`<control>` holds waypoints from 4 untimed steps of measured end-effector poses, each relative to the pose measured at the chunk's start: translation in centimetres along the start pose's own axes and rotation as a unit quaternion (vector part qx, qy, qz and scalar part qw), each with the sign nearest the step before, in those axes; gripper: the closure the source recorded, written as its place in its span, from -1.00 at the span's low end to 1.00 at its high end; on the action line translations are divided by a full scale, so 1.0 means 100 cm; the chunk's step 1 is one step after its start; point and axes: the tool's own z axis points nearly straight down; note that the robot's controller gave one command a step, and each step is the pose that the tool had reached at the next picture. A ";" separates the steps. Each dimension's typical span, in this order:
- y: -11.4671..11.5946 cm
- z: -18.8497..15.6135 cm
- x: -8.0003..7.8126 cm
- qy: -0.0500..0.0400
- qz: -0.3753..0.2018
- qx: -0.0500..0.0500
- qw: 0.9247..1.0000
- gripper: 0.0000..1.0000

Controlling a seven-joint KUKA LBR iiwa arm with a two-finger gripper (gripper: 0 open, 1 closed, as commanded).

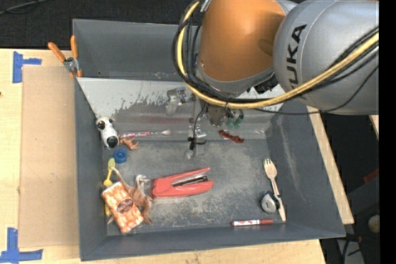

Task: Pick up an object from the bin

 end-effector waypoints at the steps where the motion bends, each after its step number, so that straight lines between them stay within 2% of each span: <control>1: 0.033 0.050 0.055 0.000 -0.062 0.000 0.998 -1.00; 2: 0.028 0.070 0.051 -0.004 -0.059 0.000 0.998 -1.00; 3: -0.005 0.086 0.036 0.001 -0.019 -0.001 1.000 -1.00; 4: -0.016 0.105 0.024 -0.001 0.084 -0.001 0.996 -1.00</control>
Offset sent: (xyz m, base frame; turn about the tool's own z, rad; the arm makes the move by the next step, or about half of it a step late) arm -0.0562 0.0146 -0.0691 -0.1159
